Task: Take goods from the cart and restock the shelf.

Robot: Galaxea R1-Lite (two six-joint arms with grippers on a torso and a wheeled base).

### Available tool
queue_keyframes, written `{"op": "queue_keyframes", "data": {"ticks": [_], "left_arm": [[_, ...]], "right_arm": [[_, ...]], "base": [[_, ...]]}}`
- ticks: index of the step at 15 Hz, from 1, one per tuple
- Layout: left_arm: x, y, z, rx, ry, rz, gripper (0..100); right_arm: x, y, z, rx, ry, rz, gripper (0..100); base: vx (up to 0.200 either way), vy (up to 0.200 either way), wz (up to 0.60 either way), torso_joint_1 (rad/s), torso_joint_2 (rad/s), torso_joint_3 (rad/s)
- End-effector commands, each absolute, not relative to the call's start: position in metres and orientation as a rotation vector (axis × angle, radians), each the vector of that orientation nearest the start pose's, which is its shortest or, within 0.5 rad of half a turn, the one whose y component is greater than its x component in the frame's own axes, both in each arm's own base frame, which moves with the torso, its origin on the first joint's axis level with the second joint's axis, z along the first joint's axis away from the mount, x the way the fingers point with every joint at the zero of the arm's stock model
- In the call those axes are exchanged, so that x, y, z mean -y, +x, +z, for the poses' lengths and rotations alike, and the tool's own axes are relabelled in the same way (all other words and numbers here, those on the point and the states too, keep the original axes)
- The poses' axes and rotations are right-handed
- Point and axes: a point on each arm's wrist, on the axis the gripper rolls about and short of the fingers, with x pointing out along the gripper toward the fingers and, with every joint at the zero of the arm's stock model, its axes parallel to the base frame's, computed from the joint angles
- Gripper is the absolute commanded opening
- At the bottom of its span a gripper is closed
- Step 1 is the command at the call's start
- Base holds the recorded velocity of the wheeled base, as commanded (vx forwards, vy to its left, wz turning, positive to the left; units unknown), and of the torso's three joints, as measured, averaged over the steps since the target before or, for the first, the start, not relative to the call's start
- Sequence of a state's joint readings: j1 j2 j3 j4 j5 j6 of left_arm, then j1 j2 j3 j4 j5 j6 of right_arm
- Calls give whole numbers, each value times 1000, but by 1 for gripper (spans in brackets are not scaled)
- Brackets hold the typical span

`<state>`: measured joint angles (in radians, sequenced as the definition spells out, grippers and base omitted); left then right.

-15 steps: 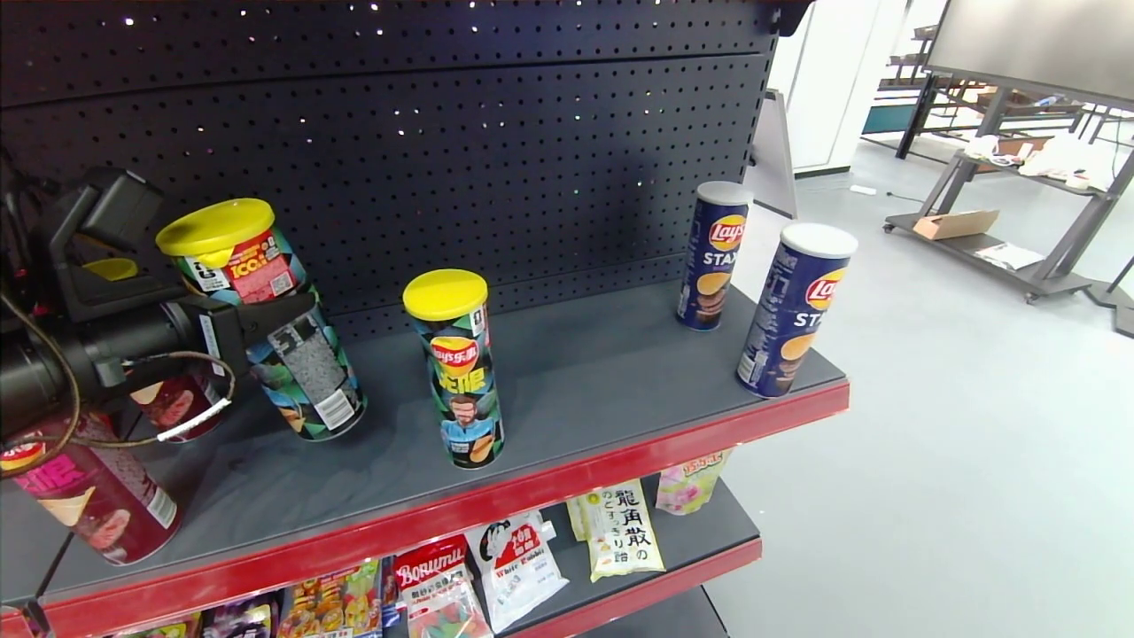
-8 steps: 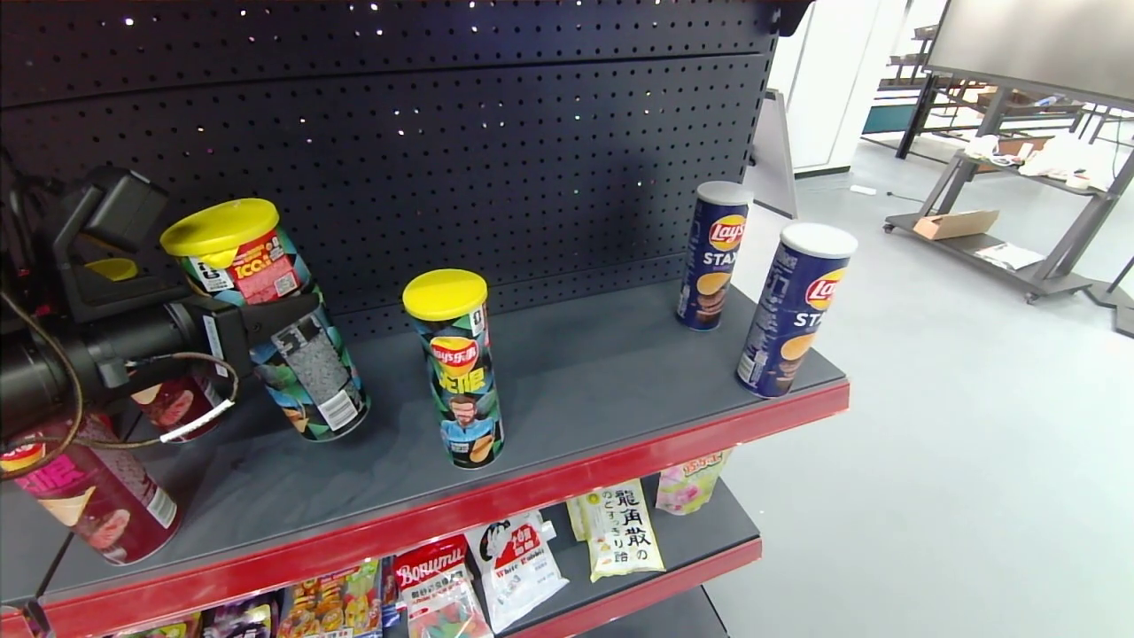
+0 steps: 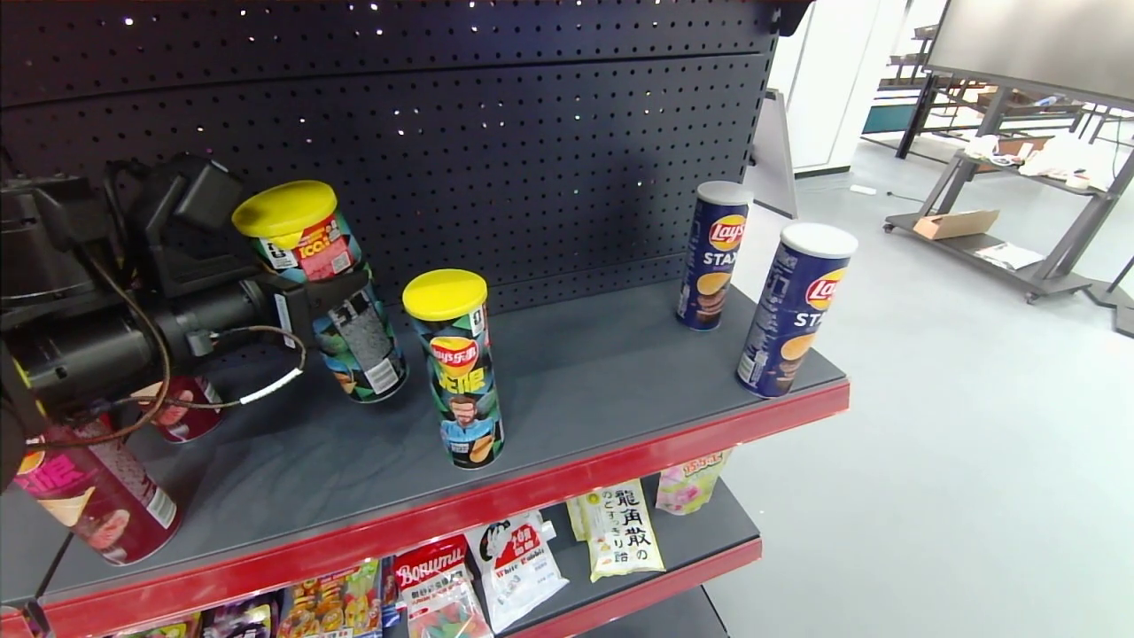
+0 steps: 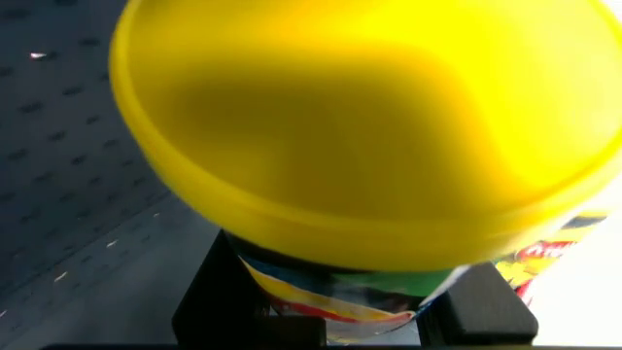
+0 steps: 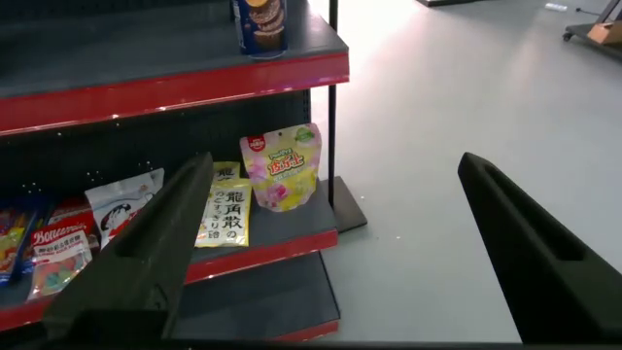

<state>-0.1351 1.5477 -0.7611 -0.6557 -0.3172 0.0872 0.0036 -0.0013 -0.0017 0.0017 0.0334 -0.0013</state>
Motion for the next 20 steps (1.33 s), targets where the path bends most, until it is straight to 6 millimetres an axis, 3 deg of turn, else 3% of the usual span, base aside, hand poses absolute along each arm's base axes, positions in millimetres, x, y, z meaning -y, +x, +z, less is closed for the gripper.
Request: {"op": "queue_keyframes", "data": {"ticks": [1,6,11,14,20], "left_arm": [[47,280,206,-146,71,-466,0],[49,296,189,-192,70,-463,0],[56,338,178,-175,75,-452,0],[61,352,174,-160,77,-458,0],[81,376,169,-144,77,-500,0]], "right_arm": [[-1,-23,76,0,-2,38,100],[-1,-23,76,0,-2,38,100],[-1,-23,76,0,-2,37,100],[-1,-23,76,0,-2,37,100],[-1,-23,76,0,-2,37,100]], "base": [[0,0,0,0,0,0],[0,0,0,0,0,0],[0,0,0,0,0,0],[0,0,0,0,0,0],[0,0,0,0,0,0]]}}
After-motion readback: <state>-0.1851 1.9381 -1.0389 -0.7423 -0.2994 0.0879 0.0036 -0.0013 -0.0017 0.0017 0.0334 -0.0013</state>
